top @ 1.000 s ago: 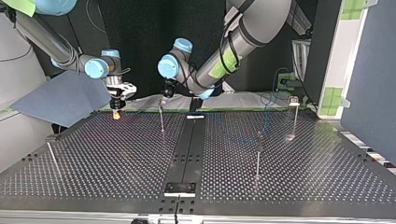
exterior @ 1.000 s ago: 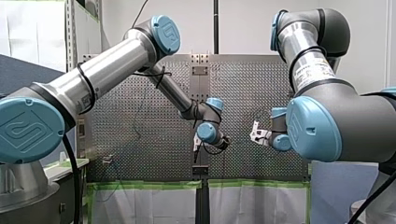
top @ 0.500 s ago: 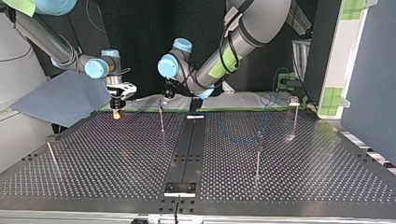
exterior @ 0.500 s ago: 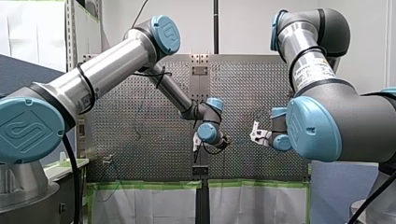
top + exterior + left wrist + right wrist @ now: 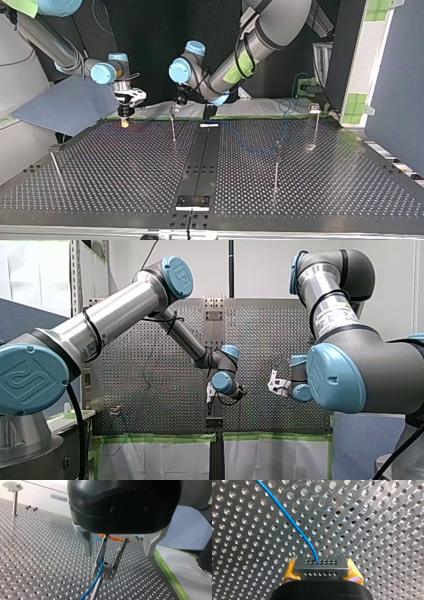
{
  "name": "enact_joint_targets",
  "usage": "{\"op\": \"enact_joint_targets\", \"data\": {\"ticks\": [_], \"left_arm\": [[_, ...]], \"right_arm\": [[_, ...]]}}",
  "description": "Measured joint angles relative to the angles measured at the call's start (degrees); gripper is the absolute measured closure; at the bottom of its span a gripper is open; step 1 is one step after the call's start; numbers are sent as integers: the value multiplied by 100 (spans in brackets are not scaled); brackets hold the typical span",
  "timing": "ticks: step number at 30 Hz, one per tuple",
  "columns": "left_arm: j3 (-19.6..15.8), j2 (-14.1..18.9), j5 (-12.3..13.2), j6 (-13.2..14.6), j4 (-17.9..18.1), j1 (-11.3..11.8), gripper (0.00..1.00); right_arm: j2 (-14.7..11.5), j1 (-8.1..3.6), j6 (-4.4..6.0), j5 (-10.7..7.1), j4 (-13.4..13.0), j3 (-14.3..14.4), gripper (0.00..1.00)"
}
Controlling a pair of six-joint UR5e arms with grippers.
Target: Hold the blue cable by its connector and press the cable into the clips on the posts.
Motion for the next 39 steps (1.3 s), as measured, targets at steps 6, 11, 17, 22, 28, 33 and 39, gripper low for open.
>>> {"op": "enact_joint_targets", "data": {"ticks": [6,11,17,22,28,33,39], "left_arm": [[-164,42,-70,8,112,-2,0],[-436,230,-110,22,371,-9,0],[-737,518,-251,42,674,-45,0],[-994,774,-447,37,927,-86,0],[-1314,1094,-709,32,1248,-125,0],[-1564,1343,-808,31,1497,-157,0],[-1878,1657,-994,-49,1811,-194,0]], "right_arm": [[0,-6,19,-8,-2,1,100],[-1,-6,23,-8,0,3,100],[-1,-6,23,-9,-5,3,100],[0,-6,21,-8,3,6,100],[0,-4,23,-8,9,6,100],[0,-3,22,-9,11,7,100],[0,-1,13,-9,13,6,100]]}}
